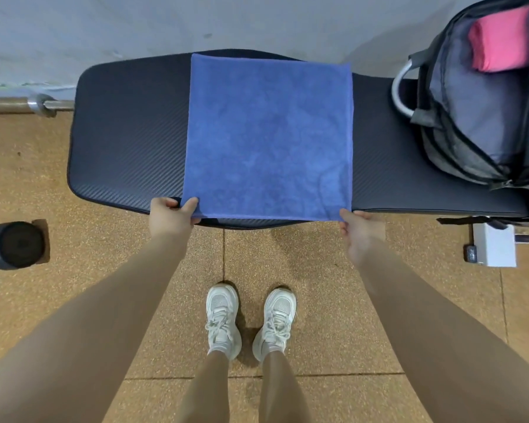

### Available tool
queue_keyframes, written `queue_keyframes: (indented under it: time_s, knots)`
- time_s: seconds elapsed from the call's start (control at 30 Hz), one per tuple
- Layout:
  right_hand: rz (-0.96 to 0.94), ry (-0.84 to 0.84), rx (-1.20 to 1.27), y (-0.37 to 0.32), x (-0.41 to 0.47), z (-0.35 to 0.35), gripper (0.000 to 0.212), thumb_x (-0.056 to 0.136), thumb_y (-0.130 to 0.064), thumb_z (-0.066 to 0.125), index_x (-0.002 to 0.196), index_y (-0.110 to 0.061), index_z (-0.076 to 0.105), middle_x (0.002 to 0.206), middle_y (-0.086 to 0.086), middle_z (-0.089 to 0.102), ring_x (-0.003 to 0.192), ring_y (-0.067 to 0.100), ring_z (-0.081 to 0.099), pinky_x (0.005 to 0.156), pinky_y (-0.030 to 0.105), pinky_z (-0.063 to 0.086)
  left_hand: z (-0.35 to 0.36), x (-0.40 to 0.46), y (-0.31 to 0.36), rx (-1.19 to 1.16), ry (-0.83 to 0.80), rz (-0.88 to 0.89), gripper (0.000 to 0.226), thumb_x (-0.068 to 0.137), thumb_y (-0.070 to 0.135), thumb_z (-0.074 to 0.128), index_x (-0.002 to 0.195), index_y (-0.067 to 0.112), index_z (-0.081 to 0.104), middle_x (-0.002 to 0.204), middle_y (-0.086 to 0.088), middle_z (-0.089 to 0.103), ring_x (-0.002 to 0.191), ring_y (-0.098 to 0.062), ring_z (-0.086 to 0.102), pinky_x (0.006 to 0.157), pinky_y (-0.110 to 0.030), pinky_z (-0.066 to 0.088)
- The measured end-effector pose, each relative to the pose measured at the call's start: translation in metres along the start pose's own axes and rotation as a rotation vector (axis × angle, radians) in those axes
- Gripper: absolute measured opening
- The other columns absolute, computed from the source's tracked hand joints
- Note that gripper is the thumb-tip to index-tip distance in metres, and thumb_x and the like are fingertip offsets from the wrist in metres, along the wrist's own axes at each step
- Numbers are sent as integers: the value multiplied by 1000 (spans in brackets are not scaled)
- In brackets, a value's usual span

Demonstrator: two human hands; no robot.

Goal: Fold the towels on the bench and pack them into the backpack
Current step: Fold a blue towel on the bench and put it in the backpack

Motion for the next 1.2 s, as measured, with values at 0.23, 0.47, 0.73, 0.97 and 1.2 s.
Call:
queue_keyframes:
  time_s: [0.23, 0.47, 0.73, 0.97, 1.2]
  knots:
    - [-66, -105, -44, -9, -37, -30, 19, 90, 0, 50, 98, -17, 45, 90, 3, 54, 64, 12, 47, 57, 22, 39, -26, -38, 15, 290, -78, 86, 19, 91, 21, 55, 99, 15, 39, 78, -3, 51, 58, -15, 49, 48, -28, 39]
    - [-70, -199, -23, -62, -80, -45, 15, 89, -3, 56, 79, -13, 59, 70, 4, 54, 46, 10, 48, 39, 13, 44, -46, -68, 56, -19, -165, -8, 25, 91, 12, 56, 69, 16, 44, 70, -3, 48, 55, -14, 45, 55, -21, 42]
    - [-117, -369, -160, -120, -62, -1, 32, 87, -18, 64, 116, -7, 57, 109, 5, 63, 104, 15, 60, 81, 29, 50, -35, -36, 119, -174, -354, -18, 10, 89, 5, 57, 81, 9, 59, 81, -6, 61, 79, -11, 61, 83, -22, 50]
    - [-416, -114, -580, -162, -19, 39, 21, 88, -17, 57, 67, -17, 55, 60, -6, 48, 62, 16, 44, 53, 24, 32, -5, 31, 148, 89, -335, 144, 19, 87, 4, 60, 70, 14, 57, 69, -2, 58, 63, -9, 55, 69, -21, 49]
    - [-446, 2, -654, -183, 23, 87, 23, 94, -18, 46, 100, 1, 59, 87, 7, 53, 81, 21, 45, 69, 28, 33, 32, 90, 165, 120, -338, 195, 29, 95, 21, 48, 67, 20, 44, 68, 0, 48, 69, -19, 45, 66, -35, 40]
Point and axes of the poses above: each hand's wrist, its own x-axis towards the middle knuckle, its own z-axis out of the palm, y = z × x, the point moved 5 cm from there along x, towards the middle knuckle
